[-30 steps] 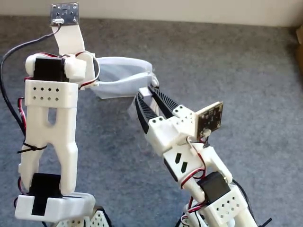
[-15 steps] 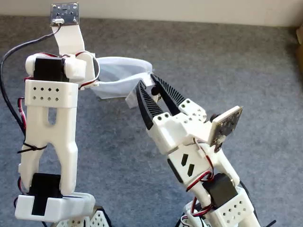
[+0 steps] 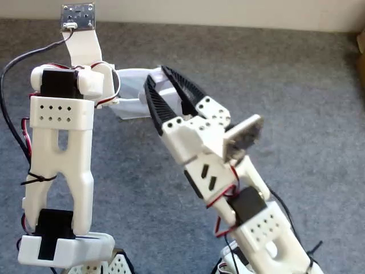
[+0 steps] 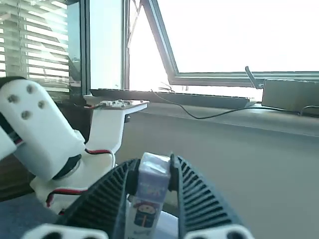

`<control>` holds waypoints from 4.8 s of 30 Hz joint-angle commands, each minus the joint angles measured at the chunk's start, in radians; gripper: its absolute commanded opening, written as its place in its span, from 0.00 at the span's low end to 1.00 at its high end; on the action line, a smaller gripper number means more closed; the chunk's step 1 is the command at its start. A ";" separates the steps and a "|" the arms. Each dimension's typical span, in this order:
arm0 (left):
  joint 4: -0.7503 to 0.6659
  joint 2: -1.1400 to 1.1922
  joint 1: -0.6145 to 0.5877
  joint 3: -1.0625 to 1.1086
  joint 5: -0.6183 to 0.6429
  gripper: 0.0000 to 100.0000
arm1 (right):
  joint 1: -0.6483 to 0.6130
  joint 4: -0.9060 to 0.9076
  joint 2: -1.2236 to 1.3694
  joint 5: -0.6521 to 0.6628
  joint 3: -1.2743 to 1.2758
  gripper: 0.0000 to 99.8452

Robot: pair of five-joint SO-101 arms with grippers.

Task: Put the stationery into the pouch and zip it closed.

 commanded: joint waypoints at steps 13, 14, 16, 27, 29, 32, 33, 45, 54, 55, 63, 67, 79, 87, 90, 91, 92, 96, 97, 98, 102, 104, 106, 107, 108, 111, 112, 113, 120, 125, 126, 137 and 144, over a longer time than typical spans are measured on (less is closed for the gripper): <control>-0.003 0.027 -0.015 0.027 -0.008 0.01 | -0.005 -0.282 0.252 0.284 -0.050 0.00; -0.003 0.027 -0.015 0.027 -0.008 0.01 | -0.005 -0.283 0.254 0.305 -0.036 0.00; -0.003 0.027 -0.015 0.027 -0.008 0.01 | -0.010 -0.283 0.254 0.353 -0.012 0.00; -0.005 0.027 -0.015 0.027 -0.008 0.01 | -0.005 -0.283 0.254 0.436 0.045 0.17; -0.005 0.027 -0.015 0.028 -0.008 0.01 | -0.005 -0.282 0.254 0.436 0.045 0.17; -0.005 0.027 -0.015 0.028 -0.008 0.01 | -0.005 -0.275 0.254 0.437 0.045 0.17; -0.005 0.027 -0.015 0.028 -0.008 0.01 | -0.005 -0.275 0.254 0.437 0.045 0.17; -0.011 0.025 -0.015 0.042 -0.008 0.01 | -0.005 -0.105 0.074 0.433 0.045 0.17; -0.020 0.025 -0.013 0.048 -0.008 0.01 | -0.004 0.226 -0.159 0.310 0.047 0.17; -0.018 0.025 -0.013 0.048 -0.006 0.01 | 0.004 0.249 -0.176 0.261 0.047 0.17; -0.017 0.025 -0.013 0.048 -0.006 0.01 | 0.136 0.455 -0.292 0.055 0.047 0.17; -0.017 0.025 -0.013 0.048 -0.006 0.01 | 0.163 0.587 -0.318 0.025 0.047 0.17; -0.023 0.024 -0.013 0.047 -0.008 0.01 | 0.216 0.803 -0.314 0.034 0.050 0.17; -0.023 0.024 -0.013 0.045 -0.008 0.01 | 0.128 0.645 -0.312 0.149 0.249 0.17; -0.023 0.024 -0.015 0.045 -0.008 0.01 | 0.116 0.550 -0.311 0.180 0.315 0.17; -0.023 0.024 -0.015 0.045 -0.008 0.01 | 0.116 0.532 -0.309 0.186 0.329 0.17; -0.023 0.024 -0.015 0.045 -0.008 0.01 | 0.116 0.519 -0.297 0.186 0.338 0.17; -0.023 0.024 -0.015 0.047 -0.008 0.01 | 0.116 0.512 -0.188 0.181 0.340 0.17; -0.023 0.024 -0.015 0.047 -0.008 0.01 | 0.116 0.507 -0.157 0.181 0.335 0.17; -0.023 0.024 -0.015 0.047 -0.008 0.01 | 0.116 0.486 -0.127 0.181 0.328 0.17; -0.023 0.024 -0.015 0.047 -0.008 0.01 | 0.117 0.401 -0.030 0.181 0.315 0.17; -0.023 0.024 -0.015 0.047 -0.008 0.01 | 0.117 0.372 -0.007 0.181 0.317 0.17; -0.023 0.024 -0.013 0.047 -0.008 0.01 | 0.117 0.357 -0.004 0.180 0.320 0.17; -0.023 0.022 -0.010 0.047 -0.009 0.01 | 0.117 0.352 -0.004 0.180 0.321 0.17; -0.023 0.021 -0.010 0.047 -0.009 0.01 | 0.117 0.348 -0.004 0.180 0.321 0.17; -0.023 0.018 -0.008 0.047 -0.009 0.01 | 0.117 0.348 -0.004 0.180 0.321 0.17; -0.023 0.018 -0.008 0.047 -0.009 0.01 | 0.117 0.348 -0.004 0.180 0.321 0.17; -0.023 0.018 -0.008 0.047 -0.009 0.01 | 0.117 0.348 -0.004 0.180 0.321 0.17; -0.021 0.018 -0.008 0.047 -0.009 0.01 | 0.117 0.348 -0.004 0.180 0.321 0.17; -0.020 0.018 -0.008 0.047 -0.009 0.01 | 0.117 0.348 0.002 0.180 0.321 0.17; -0.020 0.018 -0.008 0.047 -0.009 0.01 | 0.117 0.348 0.002 0.180 0.321 0.17; -0.023 0.018 -0.013 0.047 -0.009 0.01 | 0.117 0.348 0.004 0.181 0.318 0.17; -0.023 0.018 -0.031 0.047 -0.009 0.01 | 0.117 0.348 0.004 0.187 0.314 0.17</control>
